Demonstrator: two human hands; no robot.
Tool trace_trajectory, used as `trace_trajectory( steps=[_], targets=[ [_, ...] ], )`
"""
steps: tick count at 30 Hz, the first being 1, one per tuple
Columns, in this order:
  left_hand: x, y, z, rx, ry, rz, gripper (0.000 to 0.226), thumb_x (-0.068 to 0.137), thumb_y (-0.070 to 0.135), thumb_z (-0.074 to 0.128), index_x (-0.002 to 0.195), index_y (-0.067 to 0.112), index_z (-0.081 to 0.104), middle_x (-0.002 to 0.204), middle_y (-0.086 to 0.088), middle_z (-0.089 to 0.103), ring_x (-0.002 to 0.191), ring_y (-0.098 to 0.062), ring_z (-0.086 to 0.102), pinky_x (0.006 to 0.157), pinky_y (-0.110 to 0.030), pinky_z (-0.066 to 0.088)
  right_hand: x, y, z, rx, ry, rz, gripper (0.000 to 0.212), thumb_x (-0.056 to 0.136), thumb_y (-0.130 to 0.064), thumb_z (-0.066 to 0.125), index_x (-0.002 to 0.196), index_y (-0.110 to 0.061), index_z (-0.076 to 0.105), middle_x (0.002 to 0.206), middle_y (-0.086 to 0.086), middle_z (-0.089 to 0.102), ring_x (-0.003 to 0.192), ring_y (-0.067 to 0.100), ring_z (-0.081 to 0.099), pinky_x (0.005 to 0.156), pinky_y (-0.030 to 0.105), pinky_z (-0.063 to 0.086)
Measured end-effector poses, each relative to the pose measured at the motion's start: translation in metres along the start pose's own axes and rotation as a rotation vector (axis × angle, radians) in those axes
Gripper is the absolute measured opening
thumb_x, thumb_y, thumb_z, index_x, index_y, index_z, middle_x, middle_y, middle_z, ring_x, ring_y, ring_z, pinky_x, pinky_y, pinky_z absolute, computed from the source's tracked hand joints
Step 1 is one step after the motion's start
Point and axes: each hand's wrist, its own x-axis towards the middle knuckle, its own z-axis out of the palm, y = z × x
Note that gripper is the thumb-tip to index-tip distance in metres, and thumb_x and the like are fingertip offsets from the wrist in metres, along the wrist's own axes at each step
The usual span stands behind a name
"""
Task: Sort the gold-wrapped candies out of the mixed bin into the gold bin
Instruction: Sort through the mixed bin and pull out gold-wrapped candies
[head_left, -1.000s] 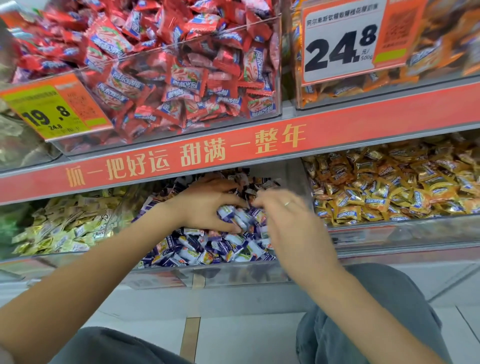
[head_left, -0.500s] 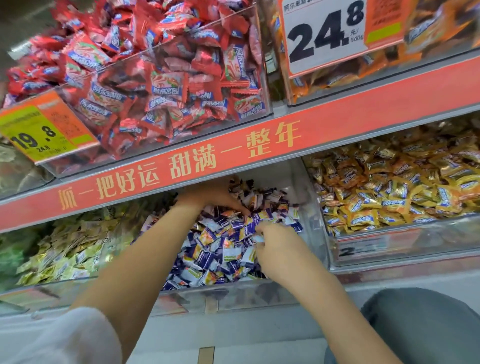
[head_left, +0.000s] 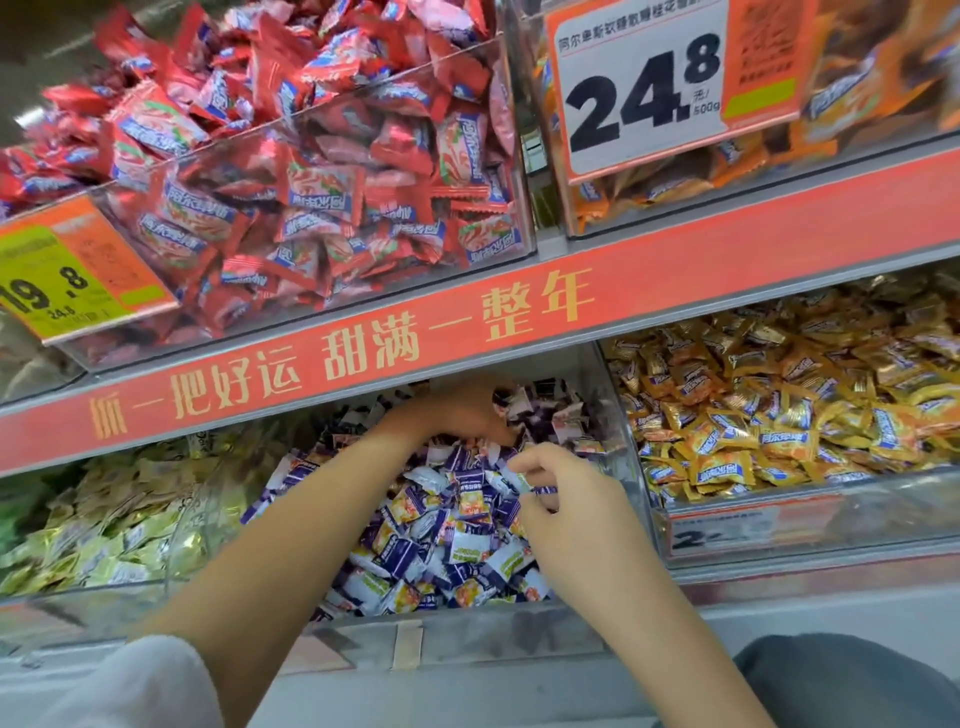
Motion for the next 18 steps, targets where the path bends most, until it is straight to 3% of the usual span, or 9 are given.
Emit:
trace_trajectory(
  steps=[2, 3, 6, 7, 9, 13, 15, 16, 18],
  targets=[
    [-0.017, -0.007, -0.01, -0.034, 0.109, 0.002, 0.085, 0.079, 0.032, 0.075, 0.148, 0.019, 0.025, 0.15, -0.004, 0.035, 0.127, -0.022, 0.046, 0.098, -0.025, 0.037, 0.0, 0.0, 0.0, -0.019, 0.01, 0.009, 0.031, 0.095, -0.006, 0.045, 0.113, -0.028, 0.057, 0.093, -0.005, 0.059, 0.086, 0.016, 0.064, 0.071, 0.042, 0.054],
    [-0.029, -0.009, -0.014, -0.056, 0.151, 0.023, 0.087, 0.079, 0.034, 0.075, 0.147, 0.019, 0.025, 0.152, -0.002, 0.032, 0.134, -0.022, 0.038, 0.102, -0.024, 0.032, 0.0, 0.0, 0.0, -0.026, 0.019, 0.011, 0.031, 0.095, -0.006, 0.046, 0.113, -0.028, 0.058, 0.094, -0.005, 0.06, 0.085, 0.016, 0.064, 0.073, 0.041, 0.054],
    [-0.067, -0.012, -0.016, 0.026, 0.192, 0.14, 0.069, 0.078, 0.034, 0.076, 0.137, 0.023, 0.042, 0.143, 0.001, 0.044, 0.126, -0.017, 0.045, 0.1, -0.022, 0.035, 0.0, -0.001, 0.001, -0.031, 0.055, 0.022, 0.035, 0.094, -0.003, 0.045, 0.114, -0.028, 0.059, 0.1, -0.003, 0.063, 0.083, 0.012, 0.062, 0.074, 0.037, 0.054],
    [-0.079, -0.012, -0.013, 0.103, 0.182, 0.187, 0.055, 0.079, 0.03, 0.076, 0.128, 0.025, 0.05, 0.136, 0.001, 0.049, 0.118, -0.016, 0.049, 0.097, -0.027, 0.041, 0.0, -0.002, 0.001, -0.031, 0.064, 0.026, 0.039, 0.093, 0.0, 0.044, 0.115, -0.028, 0.059, 0.101, -0.003, 0.063, 0.083, 0.012, 0.062, 0.074, 0.036, 0.054],
    [-0.101, -0.019, -0.007, 0.271, 0.181, 0.268, 0.042, 0.079, 0.013, 0.073, 0.117, 0.025, 0.058, 0.137, -0.001, 0.046, 0.123, -0.019, 0.044, 0.098, -0.032, 0.042, -0.002, -0.003, -0.001, -0.027, 0.085, 0.021, 0.046, 0.089, 0.007, 0.042, 0.114, -0.029, 0.059, 0.101, 0.002, 0.064, 0.087, 0.018, 0.063, 0.078, 0.04, 0.053],
    [-0.135, -0.04, 0.005, 0.288, 0.271, 0.276, 0.056, 0.078, 0.009, 0.072, 0.121, 0.04, 0.054, 0.145, 0.008, 0.034, 0.132, -0.016, 0.035, 0.101, -0.03, 0.036, -0.005, -0.003, -0.003, -0.028, 0.073, 0.006, 0.05, 0.087, 0.012, 0.04, 0.11, -0.029, 0.058, 0.11, -0.004, 0.062, 0.088, 0.012, 0.06, 0.079, 0.032, 0.052],
    [-0.143, -0.046, 0.009, 0.247, 0.258, 0.224, 0.065, 0.077, 0.004, 0.065, 0.124, 0.046, 0.049, 0.145, 0.015, 0.03, 0.136, -0.016, 0.027, 0.106, -0.036, 0.033, -0.004, -0.002, -0.003, -0.036, 0.05, 0.012, 0.047, 0.087, 0.012, 0.04, 0.1, -0.029, 0.058, 0.106, -0.002, 0.064, 0.093, 0.016, 0.062, 0.081, 0.036, 0.052],
    [-0.145, -0.046, 0.011, 0.25, 0.246, 0.194, 0.063, 0.078, 0.01, 0.063, 0.126, 0.048, 0.046, 0.146, 0.018, 0.028, 0.137, -0.016, 0.022, 0.109, -0.039, 0.03, -0.004, -0.002, -0.003, -0.037, 0.038, 0.023, 0.047, 0.086, 0.013, 0.039, 0.096, -0.028, 0.059, 0.103, 0.001, 0.066, 0.096, 0.02, 0.063, 0.082, 0.04, 0.052],
    [-0.149, -0.048, 0.013, 0.304, 0.234, 0.163, 0.055, 0.08, 0.048, 0.056, 0.132, 0.055, 0.037, 0.151, 0.018, 0.023, 0.142, -0.017, 0.015, 0.113, -0.045, 0.025, -0.004, -0.001, -0.002, -0.049, 0.026, 0.04, 0.047, 0.086, 0.014, 0.038, 0.093, -0.028, 0.06, 0.1, 0.002, 0.067, 0.098, 0.023, 0.064, 0.082, 0.042, 0.051]
  ],
)
